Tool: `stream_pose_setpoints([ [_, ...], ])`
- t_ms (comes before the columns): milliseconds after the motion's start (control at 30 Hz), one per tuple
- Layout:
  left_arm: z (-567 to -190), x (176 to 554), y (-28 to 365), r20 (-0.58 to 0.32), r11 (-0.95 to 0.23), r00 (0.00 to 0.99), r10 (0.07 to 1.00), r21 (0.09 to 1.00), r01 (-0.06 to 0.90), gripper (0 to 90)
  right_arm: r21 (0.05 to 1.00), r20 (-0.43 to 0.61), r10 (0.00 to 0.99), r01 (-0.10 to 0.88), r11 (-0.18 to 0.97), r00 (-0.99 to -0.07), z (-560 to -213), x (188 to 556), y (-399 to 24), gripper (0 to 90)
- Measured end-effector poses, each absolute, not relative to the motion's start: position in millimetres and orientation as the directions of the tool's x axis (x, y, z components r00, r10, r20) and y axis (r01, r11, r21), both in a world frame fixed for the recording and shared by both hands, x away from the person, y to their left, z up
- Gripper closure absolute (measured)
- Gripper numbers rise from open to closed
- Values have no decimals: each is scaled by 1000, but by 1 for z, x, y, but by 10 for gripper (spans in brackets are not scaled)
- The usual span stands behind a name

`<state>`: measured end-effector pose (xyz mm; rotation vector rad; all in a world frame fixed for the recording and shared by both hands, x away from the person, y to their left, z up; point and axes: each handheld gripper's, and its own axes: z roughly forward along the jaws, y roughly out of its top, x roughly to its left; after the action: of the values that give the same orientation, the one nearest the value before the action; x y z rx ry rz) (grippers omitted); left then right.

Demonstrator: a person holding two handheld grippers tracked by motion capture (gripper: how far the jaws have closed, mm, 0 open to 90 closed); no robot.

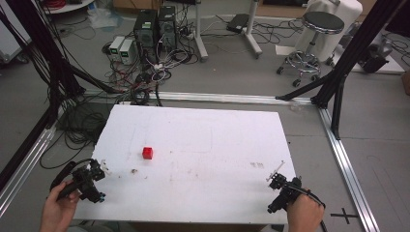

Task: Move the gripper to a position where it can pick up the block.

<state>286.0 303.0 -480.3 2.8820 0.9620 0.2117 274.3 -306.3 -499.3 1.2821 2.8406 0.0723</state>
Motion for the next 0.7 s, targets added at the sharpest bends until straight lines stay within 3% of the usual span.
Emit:
stream_pose_setpoints([
  [700, -478, 292, 307, 93, -808, 804, 587, 133, 574, 234, 60, 4, 745, 744, 665, -667, -499, 275, -304, 18],
])
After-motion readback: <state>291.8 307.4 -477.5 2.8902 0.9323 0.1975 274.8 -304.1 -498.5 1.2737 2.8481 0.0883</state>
